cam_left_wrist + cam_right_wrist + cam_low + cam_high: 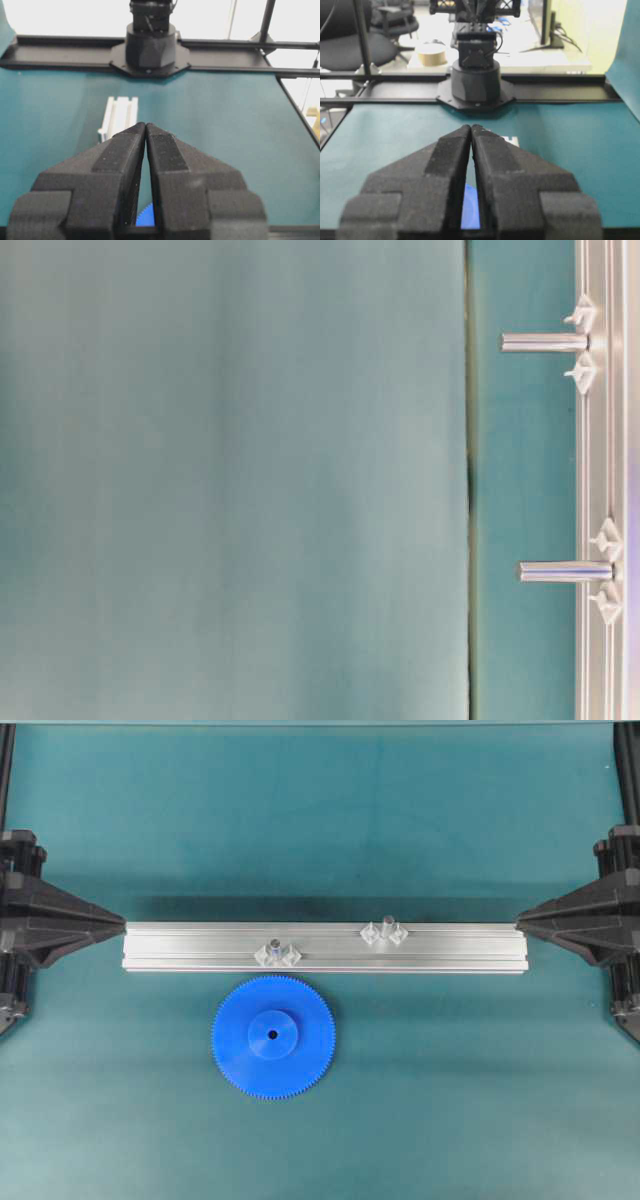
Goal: Insert the large gear onto the shaft.
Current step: 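Move the left gripper down over the blue gear's hub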
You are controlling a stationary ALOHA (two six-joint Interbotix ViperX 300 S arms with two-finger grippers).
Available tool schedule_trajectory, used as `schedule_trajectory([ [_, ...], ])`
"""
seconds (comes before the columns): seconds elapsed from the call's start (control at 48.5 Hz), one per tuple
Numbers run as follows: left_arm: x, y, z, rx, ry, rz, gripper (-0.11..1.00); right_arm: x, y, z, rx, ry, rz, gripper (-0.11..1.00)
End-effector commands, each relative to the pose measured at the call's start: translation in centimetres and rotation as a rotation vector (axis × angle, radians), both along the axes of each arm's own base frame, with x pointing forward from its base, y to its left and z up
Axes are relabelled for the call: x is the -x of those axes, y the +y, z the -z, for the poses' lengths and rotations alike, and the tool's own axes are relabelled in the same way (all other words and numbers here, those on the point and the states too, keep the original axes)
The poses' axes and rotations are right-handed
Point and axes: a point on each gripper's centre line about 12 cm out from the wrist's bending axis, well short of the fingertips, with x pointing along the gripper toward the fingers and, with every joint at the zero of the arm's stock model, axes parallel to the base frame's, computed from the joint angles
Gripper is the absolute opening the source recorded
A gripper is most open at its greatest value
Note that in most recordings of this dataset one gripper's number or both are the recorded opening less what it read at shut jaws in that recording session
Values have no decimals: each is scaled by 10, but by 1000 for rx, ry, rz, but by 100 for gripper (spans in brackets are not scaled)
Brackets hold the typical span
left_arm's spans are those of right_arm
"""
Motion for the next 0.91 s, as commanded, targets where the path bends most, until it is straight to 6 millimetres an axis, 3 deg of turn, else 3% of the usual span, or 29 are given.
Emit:
schedule_trajectory([
  [0.0, -13, -7, -15, 1, 11, 34, 11, -4, 1, -10, -6, -20, -4, 16],
  [0.083, -28, -12, -17, 9, 77, 53, 3, -7, 0, -10, -30, 46, -2, 21],
  [0.124, -37, -14, -18, 7, 109, 60, 0, -9, 0, -12, -34, 87, -1, 18],
  [0.227, -60, -21, -12, 2, 207, 80, 0, -12, 0, -21, -37, 181, -2, 12],
  [0.392, -95, -30, 8, -9, 405, 99, 0, -14, 2, -21, -46, 321, -8, 12],
  [0.598, -128, -44, 33, -23, 543, 125, 0, -20, 1, 0, -62, 478, 1, 12],
  [0.887, -149, -56, 60, -40, 624, 148, 0, -36, -1, 29, -63, 627, 13, 18],
])
